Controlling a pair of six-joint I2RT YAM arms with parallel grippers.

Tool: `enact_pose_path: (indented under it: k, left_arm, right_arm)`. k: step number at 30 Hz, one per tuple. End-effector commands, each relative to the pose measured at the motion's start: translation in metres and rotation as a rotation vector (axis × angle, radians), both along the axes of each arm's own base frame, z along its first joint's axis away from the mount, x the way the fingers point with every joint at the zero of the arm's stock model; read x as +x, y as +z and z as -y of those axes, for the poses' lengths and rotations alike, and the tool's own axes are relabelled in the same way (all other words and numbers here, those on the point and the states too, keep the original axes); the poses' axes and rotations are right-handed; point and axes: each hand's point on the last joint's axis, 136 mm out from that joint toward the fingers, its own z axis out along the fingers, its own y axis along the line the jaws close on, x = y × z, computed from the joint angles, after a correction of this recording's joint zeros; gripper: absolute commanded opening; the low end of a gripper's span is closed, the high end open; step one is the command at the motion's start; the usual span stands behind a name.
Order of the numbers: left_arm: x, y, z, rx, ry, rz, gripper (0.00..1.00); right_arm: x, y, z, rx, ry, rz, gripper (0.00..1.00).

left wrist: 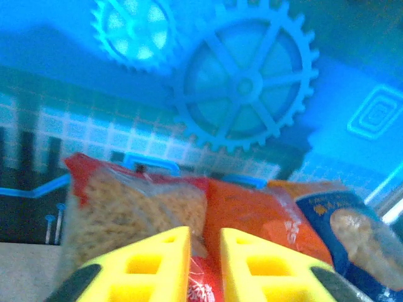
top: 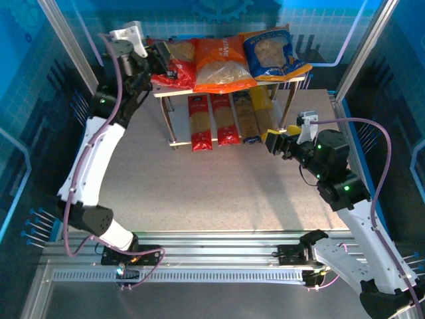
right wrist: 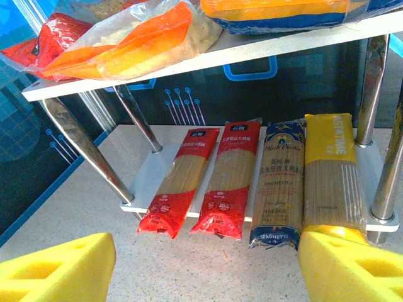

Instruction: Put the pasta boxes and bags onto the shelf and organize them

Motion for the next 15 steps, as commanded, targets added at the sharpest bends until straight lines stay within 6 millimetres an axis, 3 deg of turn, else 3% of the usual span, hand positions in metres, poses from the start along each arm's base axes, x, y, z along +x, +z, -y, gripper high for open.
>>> enact_pose_path:
  k: [1,7,10,15]
  left_arm:
    - [-0.014,-0.020,-0.037,0.139,0.156,-0.067,0.07]
    - [-0.008,-0.066,-0.077,0.125,0.247,-0.185,0.06]
    - [0.003,-0.086,-0.082,0.108,0.241,-0.227,0.05]
    - [0.019,-0.098,-0.085,0.100,0.245,-0.247,0.08]
  right_arm:
    - [-0.001,0.004,0.002,0.017,-0.005,0.011,0.77]
    - [-0.004,0.007,0.001,0.029,0.002,0.014,0.77]
    - [-0.007,0.009,0.002,0.030,-0.001,0.019,0.77]
    - [-0.008,0.011,0.003,0.031,-0.002,0.022,0.77]
